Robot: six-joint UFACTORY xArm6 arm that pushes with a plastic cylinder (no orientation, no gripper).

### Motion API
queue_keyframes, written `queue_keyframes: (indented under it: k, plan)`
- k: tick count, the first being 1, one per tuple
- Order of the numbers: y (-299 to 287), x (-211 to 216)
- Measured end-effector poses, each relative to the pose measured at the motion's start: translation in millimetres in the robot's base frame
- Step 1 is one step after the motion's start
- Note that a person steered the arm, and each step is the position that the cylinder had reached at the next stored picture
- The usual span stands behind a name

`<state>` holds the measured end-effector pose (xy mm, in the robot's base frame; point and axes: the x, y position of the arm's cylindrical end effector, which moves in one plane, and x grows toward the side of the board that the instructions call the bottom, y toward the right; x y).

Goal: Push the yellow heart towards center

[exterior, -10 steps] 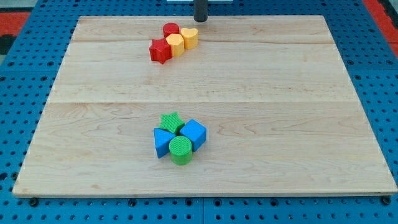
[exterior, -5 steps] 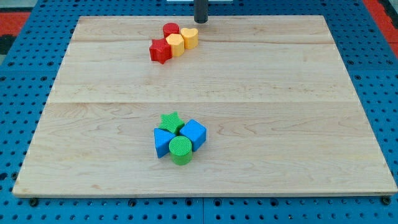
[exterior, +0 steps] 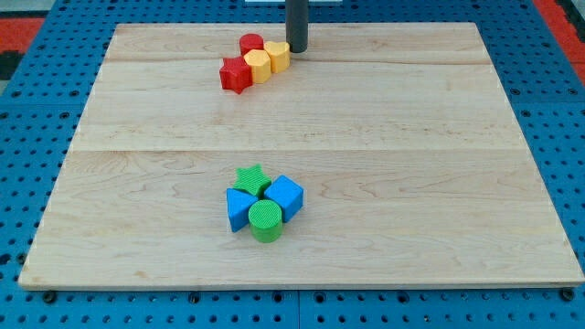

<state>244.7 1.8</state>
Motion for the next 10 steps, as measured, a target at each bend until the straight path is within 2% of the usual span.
queue_keyframes:
  k: [2, 6, 8, 9, 10]
  plan:
    - [0, 0]
    - [-68, 2]
    - [-74, -1]
    - [-74, -38]
    - [-124, -47]
